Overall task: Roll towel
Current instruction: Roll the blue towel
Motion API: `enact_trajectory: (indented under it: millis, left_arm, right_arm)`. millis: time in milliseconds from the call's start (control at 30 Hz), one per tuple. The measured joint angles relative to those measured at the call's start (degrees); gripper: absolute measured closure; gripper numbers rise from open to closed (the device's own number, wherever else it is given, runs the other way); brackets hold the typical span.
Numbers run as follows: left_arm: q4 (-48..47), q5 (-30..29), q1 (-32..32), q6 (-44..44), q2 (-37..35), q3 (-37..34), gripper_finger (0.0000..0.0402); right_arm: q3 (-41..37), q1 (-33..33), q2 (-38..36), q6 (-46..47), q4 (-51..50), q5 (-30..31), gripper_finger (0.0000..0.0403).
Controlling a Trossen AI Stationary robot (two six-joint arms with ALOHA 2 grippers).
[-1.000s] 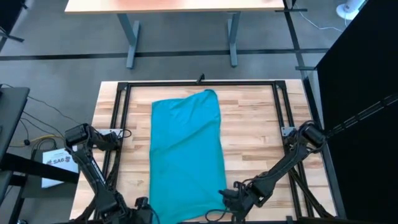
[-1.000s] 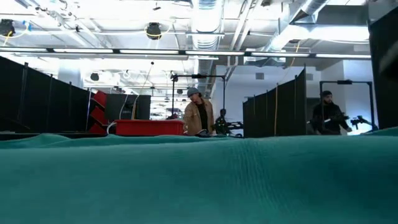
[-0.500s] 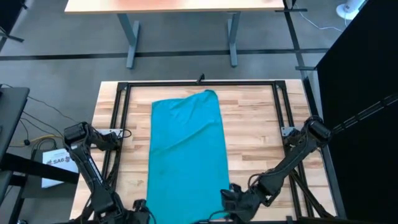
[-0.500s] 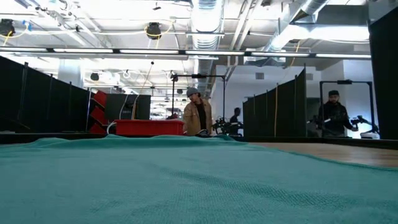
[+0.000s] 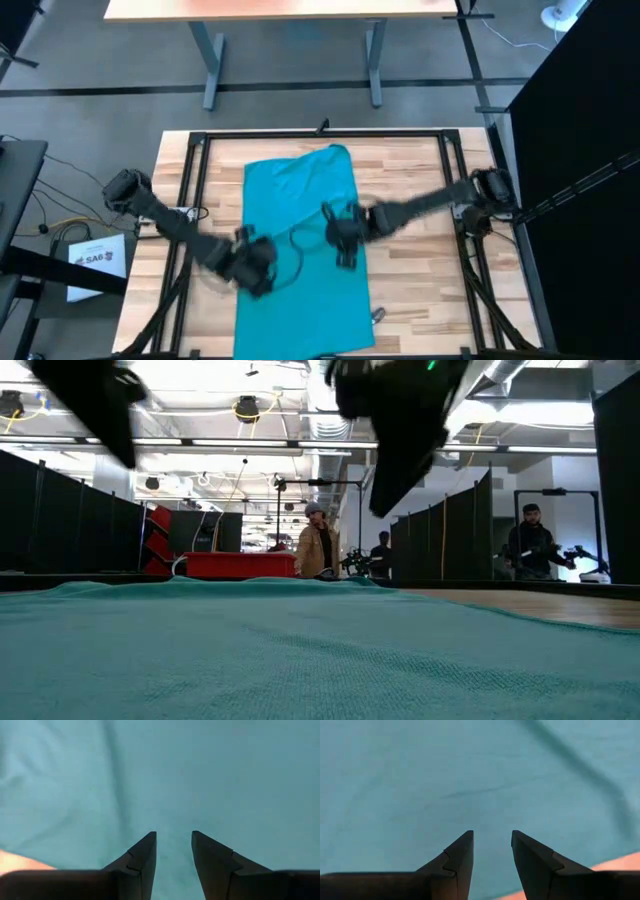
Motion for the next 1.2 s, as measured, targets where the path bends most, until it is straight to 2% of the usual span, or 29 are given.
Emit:
enact_trajectory:
  millis: [200,367,433,500,633,700,767,900,1200]
  left_arm:
    - [2.8,1.3,19.4,7.5,-6.0,-4.9,0.0292]
    - [14.5,11.4,33.6,16.4,-7.4,-10.8,0.0293]
    - [16.7,14.0,38.6,19.4,-6.2,-11.8,0.0293]
    - [16.8,14.6,43.0,22.3,-4.8,-11.8,0.0293]
    - [16.0,14.7,50.5,28.1,-3.0,-11.7,0.0293]
    - [14.6,16.4,54.1,30.9,-1.7,-11.7,0.0293]
    - [14.1,17.4,57.2,33.6,0.1,-11.7,0.0293]
    - [14.2,19.9,61.1,37.4,4.1,-11.7,0.0293]
    - [15.4,22.7,64.2,41.9,12.2,-11.3,0.0293]
  right_arm:
    - [0.0,-14.4,0.0,-14.4,-0.6,-5.5,0.0280]
    - [0.0,-23.7,0.0,-21.0,-0.5,-6.2,0.0280]
    - [0.0,-26.5,0.0,-22.8,-0.6,-9.1,0.0280]
    - [0.0,-28.7,0.0,-24.1,-0.1,-11.5,0.0280]
    - [0.0,-31.3,0.0,-26.7,2.0,-12.7,0.0280]
    - [0.0,-32.6,0.3,-26.9,3.0,-15.7,0.0280]
    - [0.0,-33.7,1.5,-26.8,3.7,-18.6,0.0280]
    - [0.0,-34.8,4.0,-26.4,3.6,-19.2,0.0280]
    - [0.0,-34.7,4.7,-26.4,4.1,-19.4,0.0280]
